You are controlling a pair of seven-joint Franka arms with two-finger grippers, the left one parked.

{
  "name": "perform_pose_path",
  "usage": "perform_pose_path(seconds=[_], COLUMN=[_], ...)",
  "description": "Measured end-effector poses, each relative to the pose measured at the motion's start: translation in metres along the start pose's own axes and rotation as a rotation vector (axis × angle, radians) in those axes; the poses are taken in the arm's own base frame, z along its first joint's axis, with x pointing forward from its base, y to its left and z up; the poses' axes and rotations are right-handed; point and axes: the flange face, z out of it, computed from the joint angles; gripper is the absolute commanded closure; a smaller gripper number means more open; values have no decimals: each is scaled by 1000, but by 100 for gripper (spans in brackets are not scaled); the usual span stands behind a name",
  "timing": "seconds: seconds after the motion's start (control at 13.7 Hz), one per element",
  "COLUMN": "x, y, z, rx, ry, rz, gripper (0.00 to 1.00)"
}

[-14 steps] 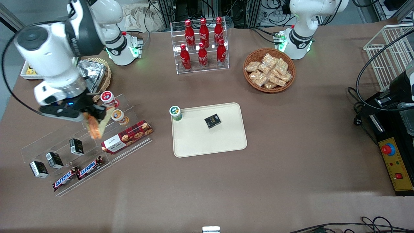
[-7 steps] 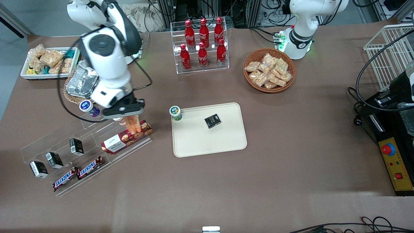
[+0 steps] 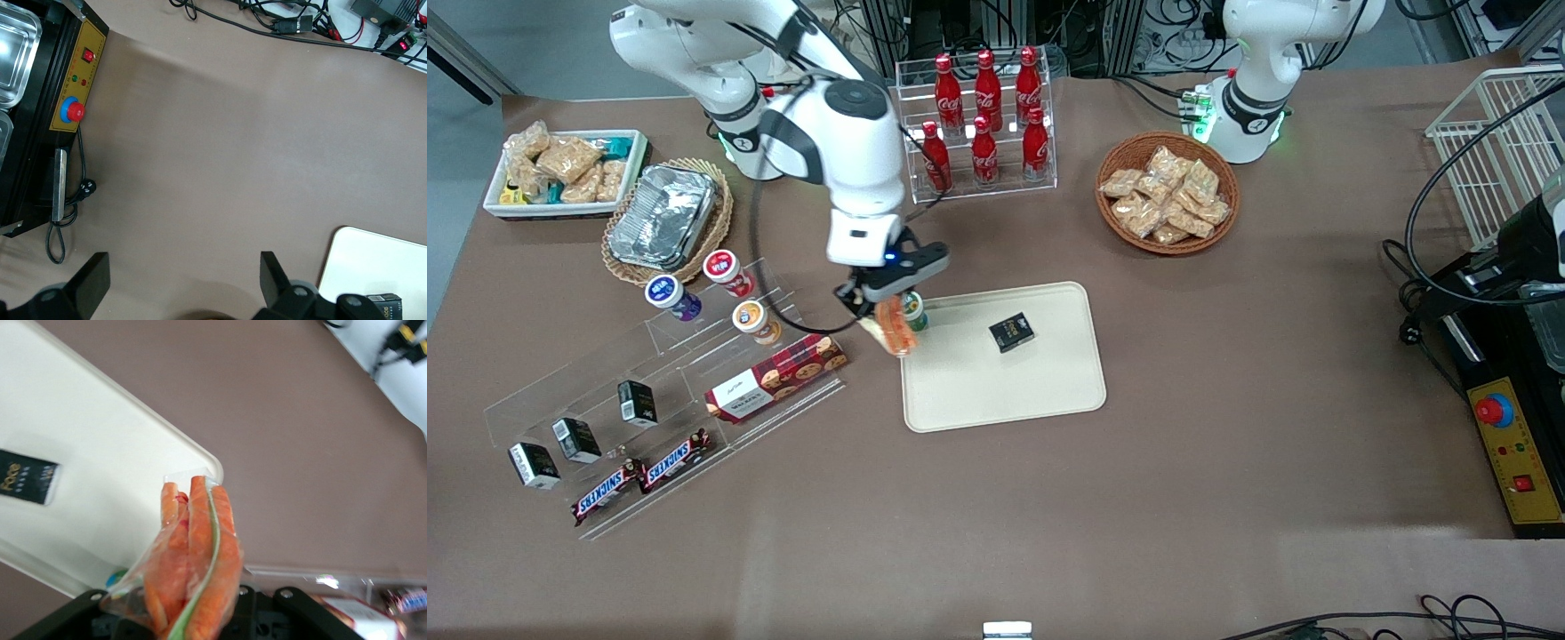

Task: Place sandwich on tray
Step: 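Carry the held sandwich over to the cream tray, then lower the sandwich onto the tray beside the black packet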

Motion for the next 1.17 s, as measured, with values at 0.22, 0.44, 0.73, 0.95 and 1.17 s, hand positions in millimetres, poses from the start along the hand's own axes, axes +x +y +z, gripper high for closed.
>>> perform_pose_path(seconds=[0.22, 0.44, 0.73, 0.95, 1.17], x=[20, 34, 51, 73, 93], y=[-29, -49, -48, -47, -59], z=[32, 73, 137, 167, 176], rx=[-4, 8, 4, -42, -57], ry=[42, 143, 239, 287, 323], rz=[-127, -260, -383, -492, -623], gripper=[100, 100, 100, 100, 100])
